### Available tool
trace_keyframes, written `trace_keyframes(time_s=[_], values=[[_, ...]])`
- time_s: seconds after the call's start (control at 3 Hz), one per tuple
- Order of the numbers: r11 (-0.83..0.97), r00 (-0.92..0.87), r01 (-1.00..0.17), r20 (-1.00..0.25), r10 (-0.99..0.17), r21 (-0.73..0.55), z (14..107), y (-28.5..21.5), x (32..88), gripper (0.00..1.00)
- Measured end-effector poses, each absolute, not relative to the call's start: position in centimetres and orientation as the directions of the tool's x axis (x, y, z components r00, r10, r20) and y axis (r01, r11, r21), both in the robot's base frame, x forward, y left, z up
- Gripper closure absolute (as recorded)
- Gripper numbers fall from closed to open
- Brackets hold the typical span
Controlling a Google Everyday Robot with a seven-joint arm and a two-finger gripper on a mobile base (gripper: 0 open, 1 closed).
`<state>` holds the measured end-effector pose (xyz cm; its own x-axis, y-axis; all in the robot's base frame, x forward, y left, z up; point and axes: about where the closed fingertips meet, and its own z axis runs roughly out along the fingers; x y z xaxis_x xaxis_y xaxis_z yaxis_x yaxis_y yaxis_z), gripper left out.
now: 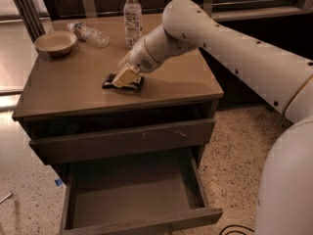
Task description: Pick rxbar chocolate from middle drawer and place on counter
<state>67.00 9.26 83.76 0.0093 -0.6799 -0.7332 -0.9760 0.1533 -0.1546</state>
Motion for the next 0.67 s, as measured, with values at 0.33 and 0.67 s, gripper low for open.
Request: trace_keyframes(time_s=[0.33, 0.67], values=[[0.153, 0.009, -0.976, -0.733, -0.68, -0.155, 83.75, 9.26, 67.0, 0.0], [0.153, 0.009, -0.976, -0.733, -0.68, -0.155, 83.75, 9.26, 67.0, 0.0]])
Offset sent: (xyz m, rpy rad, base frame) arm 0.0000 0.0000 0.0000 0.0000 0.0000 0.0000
